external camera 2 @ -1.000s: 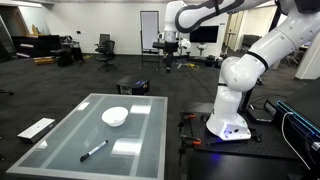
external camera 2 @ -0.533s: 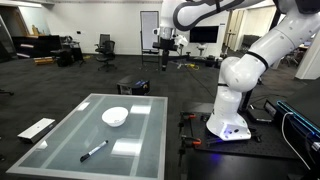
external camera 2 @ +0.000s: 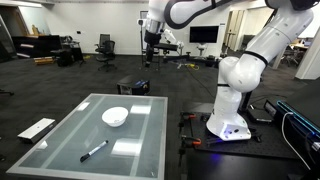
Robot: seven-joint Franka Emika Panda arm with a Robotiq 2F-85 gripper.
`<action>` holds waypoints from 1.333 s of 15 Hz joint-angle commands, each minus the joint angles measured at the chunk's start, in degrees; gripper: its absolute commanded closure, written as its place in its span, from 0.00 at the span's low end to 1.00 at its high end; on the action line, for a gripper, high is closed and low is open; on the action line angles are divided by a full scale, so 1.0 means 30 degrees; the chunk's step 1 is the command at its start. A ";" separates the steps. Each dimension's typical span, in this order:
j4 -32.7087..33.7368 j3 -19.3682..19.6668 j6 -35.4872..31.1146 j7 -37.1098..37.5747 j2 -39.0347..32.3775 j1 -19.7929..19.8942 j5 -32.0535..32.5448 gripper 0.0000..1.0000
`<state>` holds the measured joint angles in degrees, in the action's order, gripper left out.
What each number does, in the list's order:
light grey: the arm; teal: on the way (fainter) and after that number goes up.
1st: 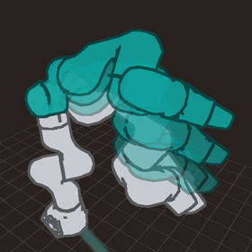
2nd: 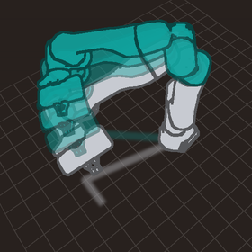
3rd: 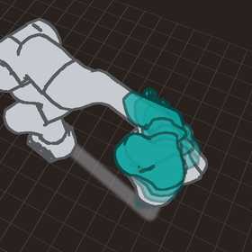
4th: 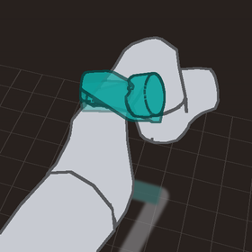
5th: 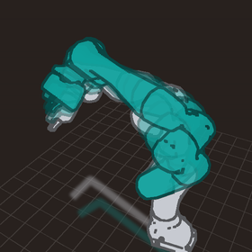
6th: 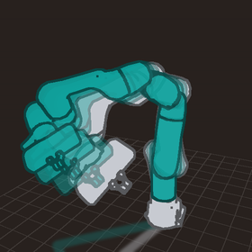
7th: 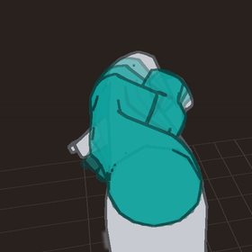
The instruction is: Put the the black marker inside the white bowl
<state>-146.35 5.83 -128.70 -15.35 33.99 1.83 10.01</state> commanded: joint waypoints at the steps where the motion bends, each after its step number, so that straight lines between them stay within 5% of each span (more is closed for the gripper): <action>1: 0.1367 -0.0473 -0.2061 0.0010 -0.2101 -0.0847 -0.0313 0.00; 12: 0.3653 -0.2096 -0.7170 -0.1079 -0.6990 -0.3465 -0.1318 0.00; 20: 0.4557 -0.2632 -1.0003 -0.4982 -1.0336 -0.4506 -0.2962 0.00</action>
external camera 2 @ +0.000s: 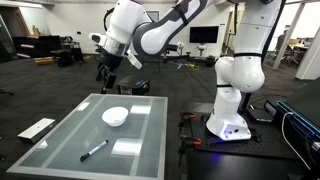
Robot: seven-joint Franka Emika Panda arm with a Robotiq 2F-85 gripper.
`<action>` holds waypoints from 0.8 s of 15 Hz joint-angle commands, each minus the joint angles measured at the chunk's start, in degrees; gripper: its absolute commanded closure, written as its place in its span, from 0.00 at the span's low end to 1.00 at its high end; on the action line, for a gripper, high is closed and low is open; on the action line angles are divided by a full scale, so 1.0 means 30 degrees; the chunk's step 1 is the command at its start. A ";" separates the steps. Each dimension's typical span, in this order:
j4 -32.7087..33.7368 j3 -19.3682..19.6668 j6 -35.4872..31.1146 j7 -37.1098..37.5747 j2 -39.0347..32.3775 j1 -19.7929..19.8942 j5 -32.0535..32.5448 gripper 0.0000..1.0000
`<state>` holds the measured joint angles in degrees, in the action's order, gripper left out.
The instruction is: Put the the black marker inside the white bowl
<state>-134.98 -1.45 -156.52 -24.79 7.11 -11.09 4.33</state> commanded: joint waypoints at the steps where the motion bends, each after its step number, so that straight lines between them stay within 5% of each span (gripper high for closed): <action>1: 0.0891 -0.0353 -0.0765 -0.2366 -0.1728 -0.0189 -0.1424 0.00; 7: 0.1421 -0.1654 -0.0556 -0.4536 -0.3988 0.0324 -0.2567 0.00; 12: 0.1278 -0.2339 -0.0524 -0.3829 -0.5774 0.0779 -0.1405 0.00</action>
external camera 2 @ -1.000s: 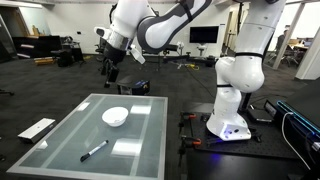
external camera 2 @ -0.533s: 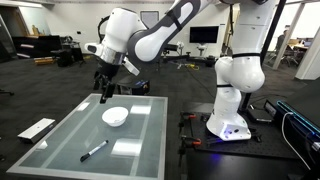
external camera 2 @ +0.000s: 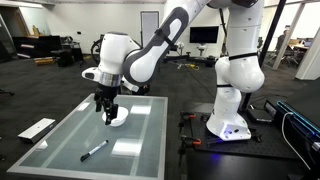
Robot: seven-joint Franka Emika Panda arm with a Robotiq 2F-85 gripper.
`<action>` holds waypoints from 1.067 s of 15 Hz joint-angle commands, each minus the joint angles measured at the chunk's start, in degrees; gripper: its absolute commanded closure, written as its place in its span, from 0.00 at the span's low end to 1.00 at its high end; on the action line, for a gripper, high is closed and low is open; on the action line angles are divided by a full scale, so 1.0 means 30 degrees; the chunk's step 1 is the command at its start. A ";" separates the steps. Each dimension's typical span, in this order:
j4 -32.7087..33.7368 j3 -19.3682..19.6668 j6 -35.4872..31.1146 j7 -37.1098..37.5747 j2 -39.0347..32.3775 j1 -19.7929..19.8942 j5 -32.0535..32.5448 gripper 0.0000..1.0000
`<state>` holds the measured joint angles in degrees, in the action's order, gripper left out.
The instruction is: Put the the black marker inside the white bowl
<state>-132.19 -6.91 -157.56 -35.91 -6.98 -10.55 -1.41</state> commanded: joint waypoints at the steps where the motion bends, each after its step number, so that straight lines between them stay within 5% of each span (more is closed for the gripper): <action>1: 0.0344 -0.0603 -0.0169 -0.0095 -0.1397 0.0708 0.0653 0.00; 12: 0.0297 -0.0941 -0.0701 0.0082 -0.1751 0.0998 0.0799 0.00; 16: 0.0971 -0.0778 -0.1875 0.0234 -0.2993 0.0770 0.3048 0.00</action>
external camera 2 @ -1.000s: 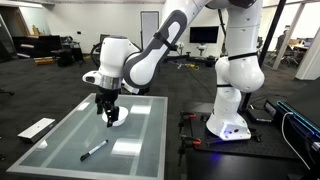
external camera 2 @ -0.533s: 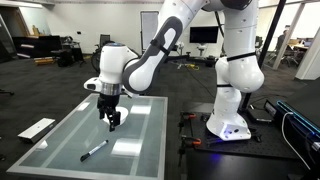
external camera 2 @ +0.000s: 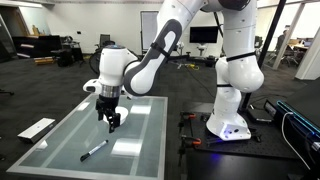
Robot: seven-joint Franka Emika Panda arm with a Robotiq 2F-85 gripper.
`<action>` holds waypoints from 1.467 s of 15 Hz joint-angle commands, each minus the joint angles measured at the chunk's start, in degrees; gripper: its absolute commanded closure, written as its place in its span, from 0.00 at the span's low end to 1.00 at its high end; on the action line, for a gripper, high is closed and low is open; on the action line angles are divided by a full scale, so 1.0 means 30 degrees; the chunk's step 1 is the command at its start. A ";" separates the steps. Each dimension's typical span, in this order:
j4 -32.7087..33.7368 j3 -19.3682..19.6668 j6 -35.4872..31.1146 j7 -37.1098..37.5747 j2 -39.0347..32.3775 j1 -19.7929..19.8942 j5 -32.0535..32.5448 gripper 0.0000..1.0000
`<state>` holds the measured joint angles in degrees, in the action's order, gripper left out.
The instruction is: Put the the black marker inside the white bowl
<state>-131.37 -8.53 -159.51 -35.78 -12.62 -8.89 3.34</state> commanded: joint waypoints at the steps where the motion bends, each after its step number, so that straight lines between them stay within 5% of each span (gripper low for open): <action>1: 0.0915 -0.0158 -0.1578 0.0259 -0.1488 0.0168 0.2150 0.00; 4: 0.1751 -0.0460 -0.2073 0.0045 -0.2661 0.0411 0.2841 0.00; 12: 0.5130 -0.2721 0.1801 -0.1077 -0.4968 0.2140 0.1712 0.00; 17: 0.6969 -0.2589 0.4355 -0.1975 -0.5727 0.2180 0.1756 0.00; 22: 0.7845 -0.2274 0.4394 -0.2485 -0.6653 0.1951 0.2015 0.00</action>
<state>-110.56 -15.57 -147.39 -41.09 -30.47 -2.85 9.80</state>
